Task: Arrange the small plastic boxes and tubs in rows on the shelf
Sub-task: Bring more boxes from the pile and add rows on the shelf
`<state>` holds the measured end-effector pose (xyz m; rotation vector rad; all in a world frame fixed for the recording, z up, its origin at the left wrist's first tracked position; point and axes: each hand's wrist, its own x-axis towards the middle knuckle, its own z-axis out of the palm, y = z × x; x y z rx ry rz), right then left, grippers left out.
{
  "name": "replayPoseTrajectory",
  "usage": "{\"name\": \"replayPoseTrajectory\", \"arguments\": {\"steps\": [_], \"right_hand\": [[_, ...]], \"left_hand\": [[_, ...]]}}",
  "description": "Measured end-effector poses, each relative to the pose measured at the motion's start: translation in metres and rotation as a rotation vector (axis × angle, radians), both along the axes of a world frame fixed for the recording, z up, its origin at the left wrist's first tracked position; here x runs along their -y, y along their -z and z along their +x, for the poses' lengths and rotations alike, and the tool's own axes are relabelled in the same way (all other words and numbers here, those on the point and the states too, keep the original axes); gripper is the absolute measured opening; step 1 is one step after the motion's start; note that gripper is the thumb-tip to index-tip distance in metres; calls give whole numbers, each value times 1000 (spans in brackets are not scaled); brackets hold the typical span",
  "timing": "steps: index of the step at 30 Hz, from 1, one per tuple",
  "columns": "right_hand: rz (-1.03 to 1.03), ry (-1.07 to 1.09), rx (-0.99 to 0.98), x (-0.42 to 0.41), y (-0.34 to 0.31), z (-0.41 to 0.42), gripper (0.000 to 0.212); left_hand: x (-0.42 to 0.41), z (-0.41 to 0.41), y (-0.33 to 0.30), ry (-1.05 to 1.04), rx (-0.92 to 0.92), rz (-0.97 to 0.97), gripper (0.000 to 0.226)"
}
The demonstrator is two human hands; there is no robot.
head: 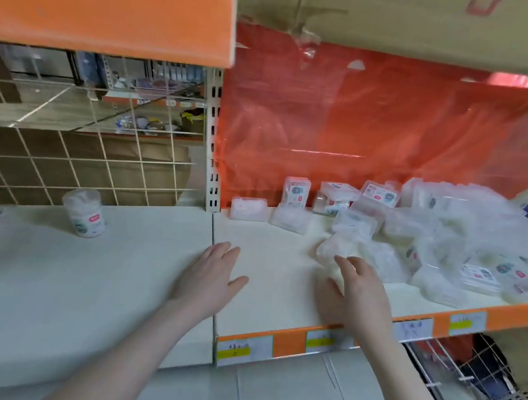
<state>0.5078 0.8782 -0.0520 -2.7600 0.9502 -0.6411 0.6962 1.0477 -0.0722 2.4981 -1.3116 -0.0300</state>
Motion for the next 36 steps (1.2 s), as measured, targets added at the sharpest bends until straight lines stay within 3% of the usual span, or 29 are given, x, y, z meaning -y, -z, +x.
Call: {"name": "replayPoseTrajectory", "arguments": {"steps": [8,21,27,36], "right_hand": [[20,-37,83,19,0,6,42],[55,19,0,37,9,37,55],[41,91,92,32,11,49,48],[126,149,181,31,13,48,32]], "left_hand": [[53,30,-22,-6,66,15,62],[96,77,-20,31,144,152,61],[94,89,-10,33,108,201,61],[78,68,0,19,176,114,55]]}}
